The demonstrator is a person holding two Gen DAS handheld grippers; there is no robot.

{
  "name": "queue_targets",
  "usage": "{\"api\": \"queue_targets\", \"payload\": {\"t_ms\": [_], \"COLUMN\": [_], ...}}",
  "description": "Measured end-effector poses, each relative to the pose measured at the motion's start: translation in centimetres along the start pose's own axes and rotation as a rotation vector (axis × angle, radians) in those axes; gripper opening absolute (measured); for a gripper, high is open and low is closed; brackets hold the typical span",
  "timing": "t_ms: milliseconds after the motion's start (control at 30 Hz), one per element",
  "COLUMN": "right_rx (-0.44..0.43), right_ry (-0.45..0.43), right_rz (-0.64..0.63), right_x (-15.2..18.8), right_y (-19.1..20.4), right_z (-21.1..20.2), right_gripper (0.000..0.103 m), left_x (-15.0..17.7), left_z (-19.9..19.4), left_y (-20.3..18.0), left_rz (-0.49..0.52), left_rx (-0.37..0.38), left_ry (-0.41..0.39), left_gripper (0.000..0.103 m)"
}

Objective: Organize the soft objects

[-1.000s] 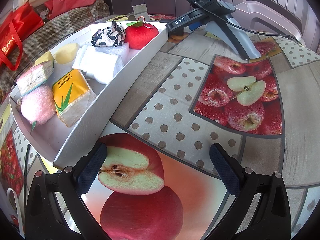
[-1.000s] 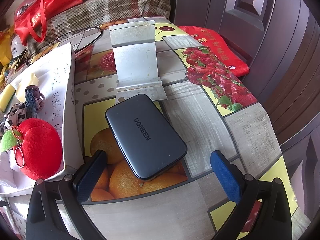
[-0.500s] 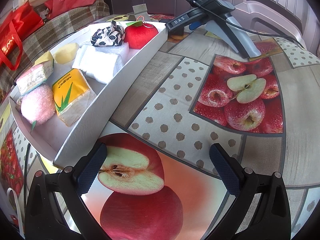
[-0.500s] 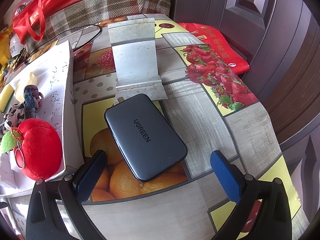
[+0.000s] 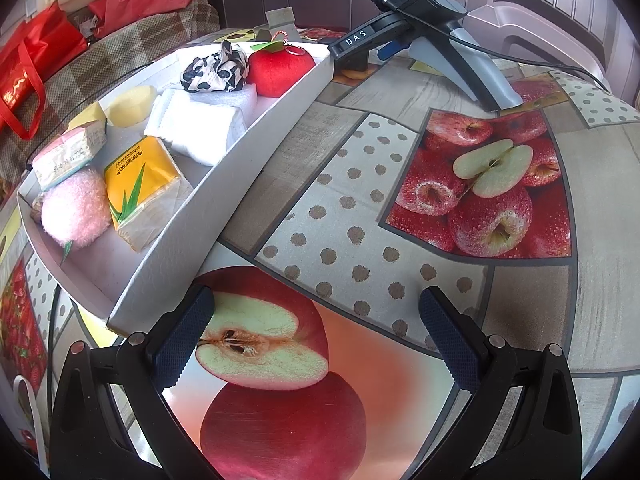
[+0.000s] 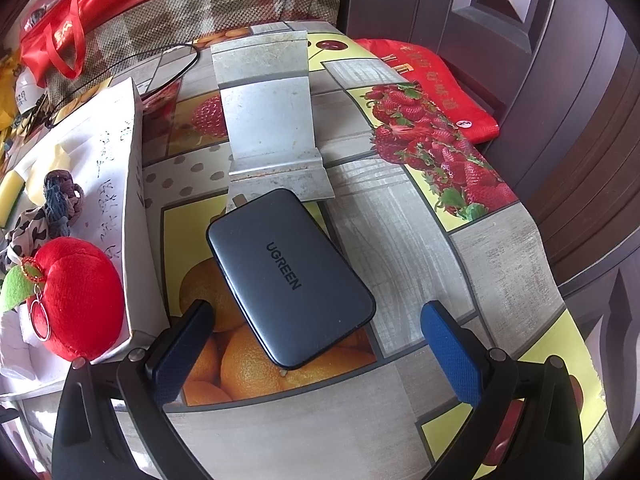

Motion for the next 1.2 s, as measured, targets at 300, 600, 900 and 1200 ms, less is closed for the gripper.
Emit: {"api": "queue_targets", "payload": {"t_ms": [300, 600, 900, 1200], "right_rx": [0.0, 0.006, 0.007, 0.002], "right_ry": [-0.003, -0.019, -0.019, 0.014], "right_rz": [0.002, 0.002, 0.004, 0.01], "right_x": [0.25, 0.11, 0.05, -0.36], "right_y": [0.06, 0.11, 0.12, 0.11], "right_z": [-0.04, -0.06, -0.07, 0.11], "right_gripper": [0.103, 0.103, 0.103, 0.103], "left_x": [-0.03, -0.27, -0.28, -0.18], "left_z": [0.01, 0.09, 0.13, 0.1], "left_y": [-0.08, -0.14, -0.15, -0.17], "left_rz": [-0.001, 0.0, -0.001, -0.002], "left_rx": [0.0, -0.002, -0.002, 0.0], "left_ry": [0.001, 0.002, 0.001, 0.0], "left_gripper": [0.103, 0.103, 0.103, 0.103]}}
Point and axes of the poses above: each gripper's, at about its wrist camera, not at the fingertips, and z roughly the way its jaws point, y to its left, x to its underside, the point moved 2 cm from there along z, roughly the way its jaws point, and after that the axes turned 11 degrees about -z, right-handed, at the moved point
